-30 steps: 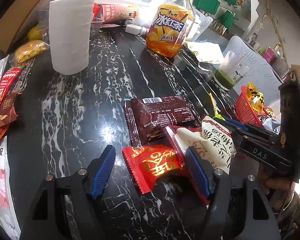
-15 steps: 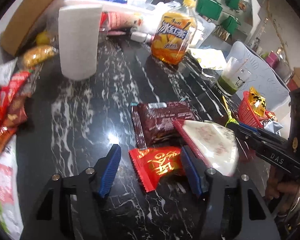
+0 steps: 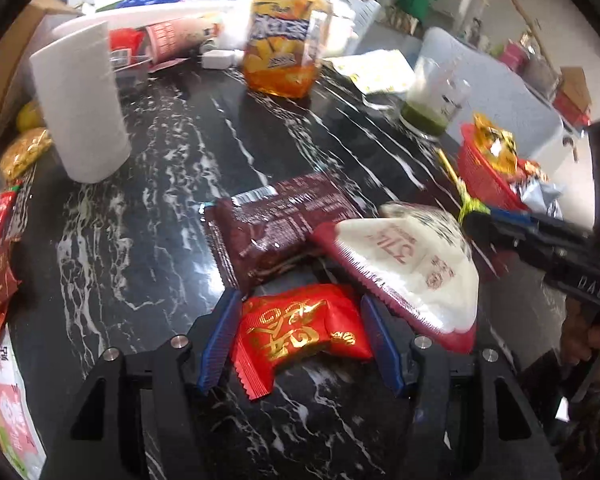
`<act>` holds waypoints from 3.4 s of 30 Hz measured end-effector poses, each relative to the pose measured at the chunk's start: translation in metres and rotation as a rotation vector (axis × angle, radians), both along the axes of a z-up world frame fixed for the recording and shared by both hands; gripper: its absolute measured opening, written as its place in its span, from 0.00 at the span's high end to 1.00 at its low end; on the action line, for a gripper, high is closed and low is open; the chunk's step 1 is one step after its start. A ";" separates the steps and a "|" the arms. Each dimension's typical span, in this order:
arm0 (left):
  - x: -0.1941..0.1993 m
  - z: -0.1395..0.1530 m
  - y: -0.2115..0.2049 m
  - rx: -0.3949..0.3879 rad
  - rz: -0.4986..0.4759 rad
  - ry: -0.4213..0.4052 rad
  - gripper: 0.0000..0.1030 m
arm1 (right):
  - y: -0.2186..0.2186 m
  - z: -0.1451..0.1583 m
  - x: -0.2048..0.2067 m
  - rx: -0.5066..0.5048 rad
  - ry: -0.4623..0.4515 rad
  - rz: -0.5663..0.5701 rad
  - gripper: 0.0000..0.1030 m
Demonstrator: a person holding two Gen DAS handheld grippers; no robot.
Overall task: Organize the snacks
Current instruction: 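Grasp red packet with left tool while right tool grasps yellow lollipop, then lift red packet and yellow lollipop and carry both toward the red mesh basket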
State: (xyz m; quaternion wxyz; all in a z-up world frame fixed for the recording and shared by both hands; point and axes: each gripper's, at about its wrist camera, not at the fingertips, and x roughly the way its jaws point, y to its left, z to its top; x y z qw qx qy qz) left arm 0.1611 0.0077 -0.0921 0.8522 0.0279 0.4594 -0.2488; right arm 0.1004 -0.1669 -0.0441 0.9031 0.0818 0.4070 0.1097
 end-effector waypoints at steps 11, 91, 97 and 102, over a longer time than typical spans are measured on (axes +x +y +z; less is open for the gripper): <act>-0.011 -0.005 -0.018 0.142 0.003 -0.072 0.41 | -0.007 -0.002 -0.022 0.007 0.002 -0.019 0.75; -0.116 -0.002 -0.027 0.087 -0.009 -0.051 0.59 | 0.003 -0.022 -0.090 0.078 0.072 0.074 0.75; -0.114 0.001 -0.024 0.081 -0.014 -0.043 0.67 | 0.001 -0.023 -0.093 0.079 0.071 0.078 0.75; -0.115 0.009 -0.021 0.028 -0.004 -0.044 0.70 | 0.005 -0.022 -0.094 0.082 0.064 0.096 0.75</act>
